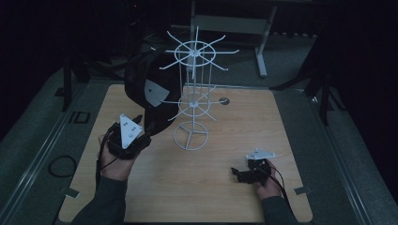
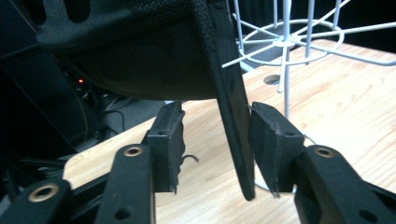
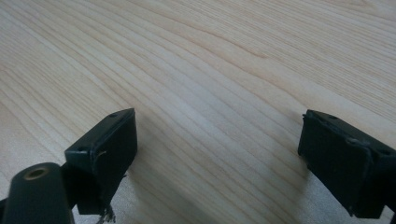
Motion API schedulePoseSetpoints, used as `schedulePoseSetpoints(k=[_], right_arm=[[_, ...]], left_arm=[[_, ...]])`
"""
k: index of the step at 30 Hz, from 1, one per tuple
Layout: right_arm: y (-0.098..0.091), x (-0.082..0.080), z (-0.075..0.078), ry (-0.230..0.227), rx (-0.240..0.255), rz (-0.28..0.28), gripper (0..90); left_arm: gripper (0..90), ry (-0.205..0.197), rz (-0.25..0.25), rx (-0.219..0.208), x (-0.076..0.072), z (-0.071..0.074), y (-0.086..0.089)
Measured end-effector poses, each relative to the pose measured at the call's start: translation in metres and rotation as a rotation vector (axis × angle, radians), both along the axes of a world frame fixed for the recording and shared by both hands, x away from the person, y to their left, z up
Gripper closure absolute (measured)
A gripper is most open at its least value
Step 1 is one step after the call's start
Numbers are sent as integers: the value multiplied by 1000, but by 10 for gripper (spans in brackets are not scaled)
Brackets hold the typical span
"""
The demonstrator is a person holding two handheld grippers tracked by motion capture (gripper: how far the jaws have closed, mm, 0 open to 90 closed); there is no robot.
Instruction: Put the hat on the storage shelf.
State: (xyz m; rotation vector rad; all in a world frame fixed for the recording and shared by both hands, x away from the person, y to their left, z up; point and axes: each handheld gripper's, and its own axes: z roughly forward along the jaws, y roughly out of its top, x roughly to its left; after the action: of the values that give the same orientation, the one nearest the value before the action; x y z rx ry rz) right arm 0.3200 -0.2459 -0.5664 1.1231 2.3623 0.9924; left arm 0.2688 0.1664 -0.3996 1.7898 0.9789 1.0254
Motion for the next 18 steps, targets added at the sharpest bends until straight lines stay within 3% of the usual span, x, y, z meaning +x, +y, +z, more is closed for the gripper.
schedulePoseSetpoints(k=[5,8,18], right_arm=[[0,0,0,0,0,0,116],[0,0,0,1,0,-1,117],[0,0,0,-1,0,1,117]], left_arm=[[478,43,-25,-38,2,1,4],[458,48,-30,-39,2,1,4],[346,75,-77,-120,2,5,10]])
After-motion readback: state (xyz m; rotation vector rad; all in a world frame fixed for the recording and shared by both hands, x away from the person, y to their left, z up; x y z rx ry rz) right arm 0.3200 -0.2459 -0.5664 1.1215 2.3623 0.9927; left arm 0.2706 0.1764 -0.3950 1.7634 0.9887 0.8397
